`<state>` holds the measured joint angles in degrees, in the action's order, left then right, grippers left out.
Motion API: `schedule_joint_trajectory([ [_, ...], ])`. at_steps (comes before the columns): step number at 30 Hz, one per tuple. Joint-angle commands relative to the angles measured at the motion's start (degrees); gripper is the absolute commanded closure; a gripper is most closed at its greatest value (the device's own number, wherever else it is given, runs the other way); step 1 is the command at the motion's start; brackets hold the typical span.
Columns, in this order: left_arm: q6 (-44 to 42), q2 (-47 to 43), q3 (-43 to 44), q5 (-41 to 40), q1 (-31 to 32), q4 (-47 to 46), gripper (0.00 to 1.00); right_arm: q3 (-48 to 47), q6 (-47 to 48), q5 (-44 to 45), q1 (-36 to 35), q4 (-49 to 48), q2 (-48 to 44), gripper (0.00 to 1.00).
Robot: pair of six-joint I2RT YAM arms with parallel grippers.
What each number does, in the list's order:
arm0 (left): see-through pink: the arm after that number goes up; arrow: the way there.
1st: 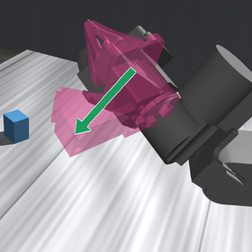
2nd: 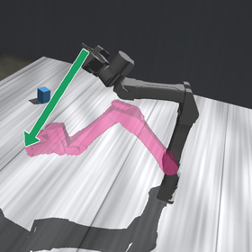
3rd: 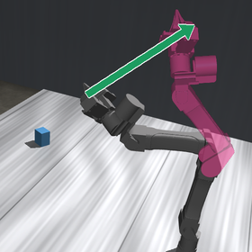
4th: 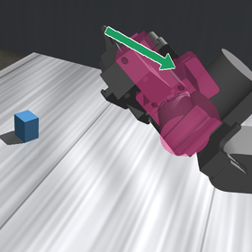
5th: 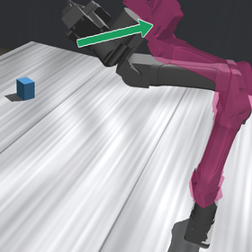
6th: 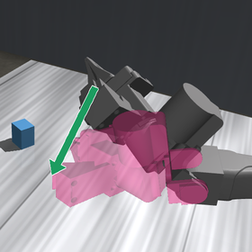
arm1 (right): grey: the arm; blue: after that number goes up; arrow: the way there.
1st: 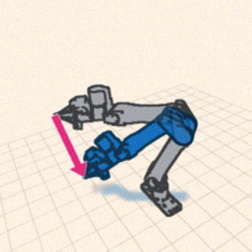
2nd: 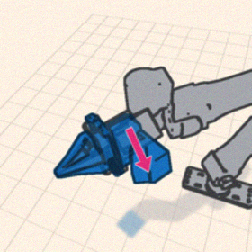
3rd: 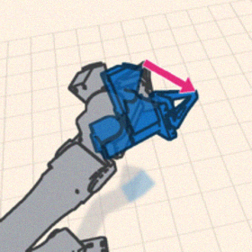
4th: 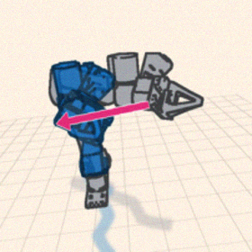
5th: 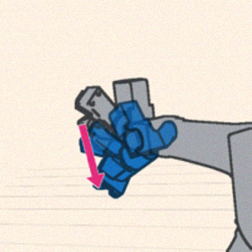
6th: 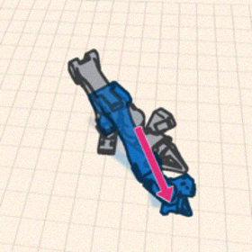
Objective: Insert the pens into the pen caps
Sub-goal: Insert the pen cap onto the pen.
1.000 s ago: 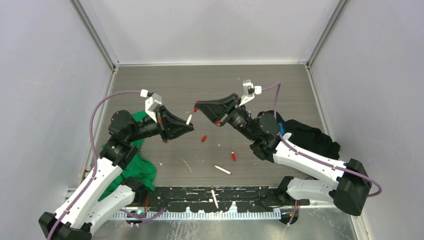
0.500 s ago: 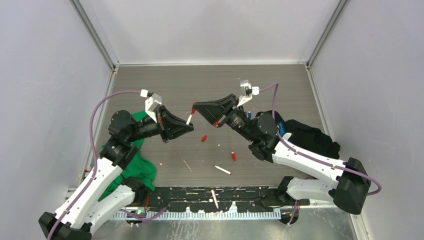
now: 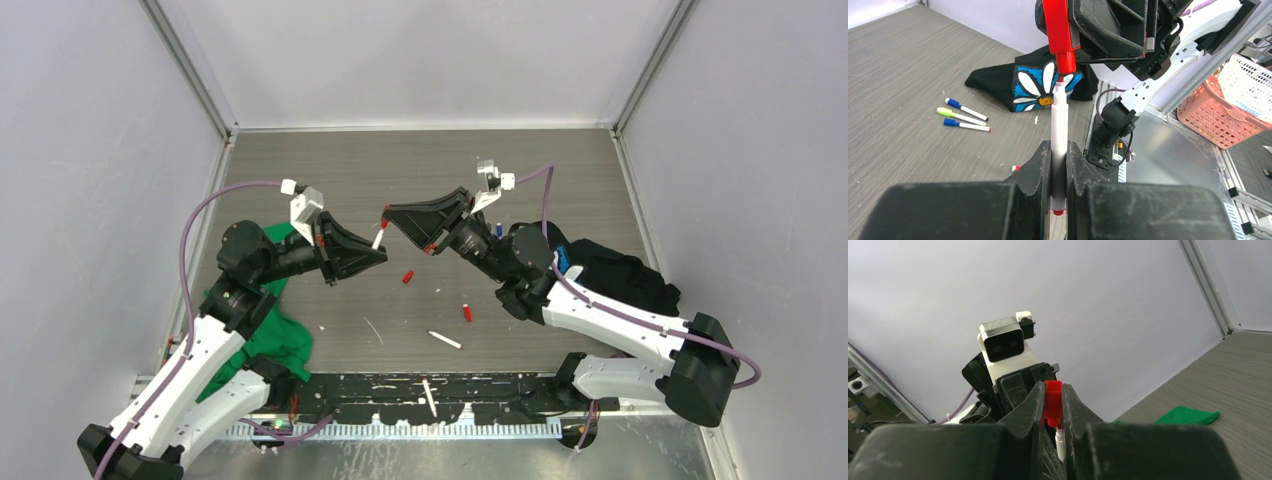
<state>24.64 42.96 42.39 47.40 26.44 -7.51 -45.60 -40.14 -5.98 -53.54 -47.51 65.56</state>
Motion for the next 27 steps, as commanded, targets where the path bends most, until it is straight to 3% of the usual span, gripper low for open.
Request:
schedule_joint_trajectory([
  [1, -0.3, -1.1, 0.3, 0.6, -0.3, -3.4, 1.00, -2.4, 1.8, -0.3, -0.4, -0.7, -0.9, 0.99],
  [27, -0.7, -2.0, -0.1, -1.0, -0.3, -3.0, 1.00, -0.9, 4.4, -1.3, -1.0, 5.1, -3.4, 0.99],
])
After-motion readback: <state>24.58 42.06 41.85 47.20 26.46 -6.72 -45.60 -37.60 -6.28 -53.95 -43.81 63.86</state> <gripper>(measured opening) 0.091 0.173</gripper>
